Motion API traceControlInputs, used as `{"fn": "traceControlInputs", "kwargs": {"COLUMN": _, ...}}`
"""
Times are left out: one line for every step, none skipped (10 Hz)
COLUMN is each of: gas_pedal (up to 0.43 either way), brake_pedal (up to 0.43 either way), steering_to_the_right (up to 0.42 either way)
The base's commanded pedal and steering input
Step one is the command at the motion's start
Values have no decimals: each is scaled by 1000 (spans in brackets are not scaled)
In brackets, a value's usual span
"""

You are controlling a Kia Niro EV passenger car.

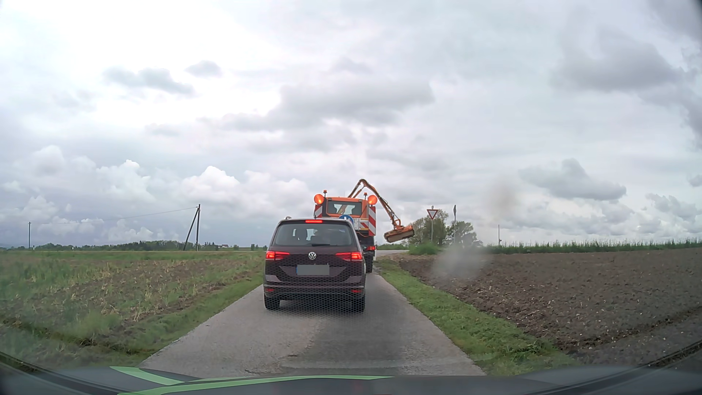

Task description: Follow the waypoints while adhering to traffic rules and regulations

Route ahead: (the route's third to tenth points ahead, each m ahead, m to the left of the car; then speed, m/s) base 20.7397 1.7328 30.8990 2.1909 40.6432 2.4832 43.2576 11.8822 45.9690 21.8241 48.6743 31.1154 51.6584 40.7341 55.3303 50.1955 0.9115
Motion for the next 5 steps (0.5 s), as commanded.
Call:
{"fn": "traceControlInputs", "kwargs": {"gas_pedal": 0, "brake_pedal": 0, "steering_to_the_right": 1}}
{"fn": "traceControlInputs", "kwargs": {"gas_pedal": 0, "brake_pedal": 0, "steering_to_the_right": 2}}
{"fn": "traceControlInputs", "kwargs": {"gas_pedal": 0, "brake_pedal": 0, "steering_to_the_right": 2}}
{"fn": "traceControlInputs", "kwargs": {"gas_pedal": 0, "brake_pedal": 0, "steering_to_the_right": 2}}
{"fn": "traceControlInputs", "kwargs": {"gas_pedal": 0, "brake_pedal": 0, "steering_to_the_right": 2}}
